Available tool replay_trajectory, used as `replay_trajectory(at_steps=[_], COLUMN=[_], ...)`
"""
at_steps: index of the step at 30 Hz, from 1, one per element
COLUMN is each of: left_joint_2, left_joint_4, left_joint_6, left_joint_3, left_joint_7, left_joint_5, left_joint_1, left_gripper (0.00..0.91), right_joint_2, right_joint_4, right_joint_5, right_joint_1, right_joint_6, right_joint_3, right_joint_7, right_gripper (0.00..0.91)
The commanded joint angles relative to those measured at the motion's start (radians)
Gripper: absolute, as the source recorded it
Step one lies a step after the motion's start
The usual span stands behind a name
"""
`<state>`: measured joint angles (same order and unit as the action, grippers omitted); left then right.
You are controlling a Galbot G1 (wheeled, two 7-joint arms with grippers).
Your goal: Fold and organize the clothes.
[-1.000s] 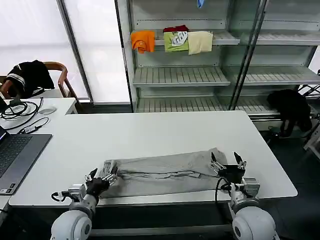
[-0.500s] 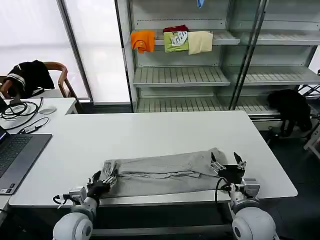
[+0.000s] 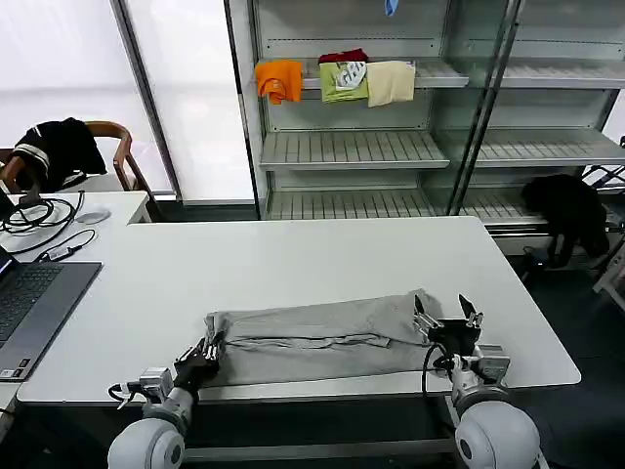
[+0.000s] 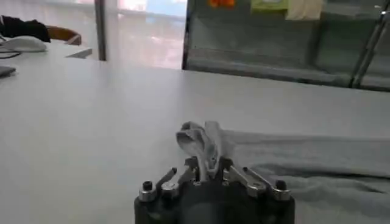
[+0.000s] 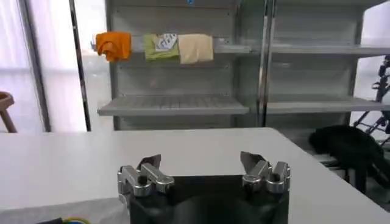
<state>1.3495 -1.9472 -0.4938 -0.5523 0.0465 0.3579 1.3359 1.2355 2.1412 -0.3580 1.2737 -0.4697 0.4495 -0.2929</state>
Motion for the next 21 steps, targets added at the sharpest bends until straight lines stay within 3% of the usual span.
replay_trajectory(at_steps=[1,8,17,21], left_joint_2=[0.0,-0.069,-0.369,-0.494], left_joint_4=[0.006,-0.007,0.068,0.207], left_joint_6=[0.017,0.019,0.036,0.055], left_joint_3=[-0.011,-0.112,-0.395,-0.471], left_joint_7=[-0.012,-0.028,-0.082,-0.105], left_joint_5=[-0.003,0.001,0.077,0.077], left_joint_1=[0.002,0.007,0.013,0.002], left_gripper=[0.0,0.0,0.0,0.0], right_joint_2=[0.003,0.002,0.004,-0.001], right_joint_4=[-0.017,-0.032,-0.012,-0.002], right_joint_5=[-0.001,-0.008,-0.012,-0.017], right_joint_1=[-0.021,-0.042,-0.05,-0.043], right_joint_6=[0.0,-0.003,-0.015,-0.018], right_joint_3=[-0.003,-0.006,-0.008,-0.001], right_joint_7=[0.001,-0.002,-0.004,-0.006], right_gripper=[0.907,0.907,0.907,0.907])
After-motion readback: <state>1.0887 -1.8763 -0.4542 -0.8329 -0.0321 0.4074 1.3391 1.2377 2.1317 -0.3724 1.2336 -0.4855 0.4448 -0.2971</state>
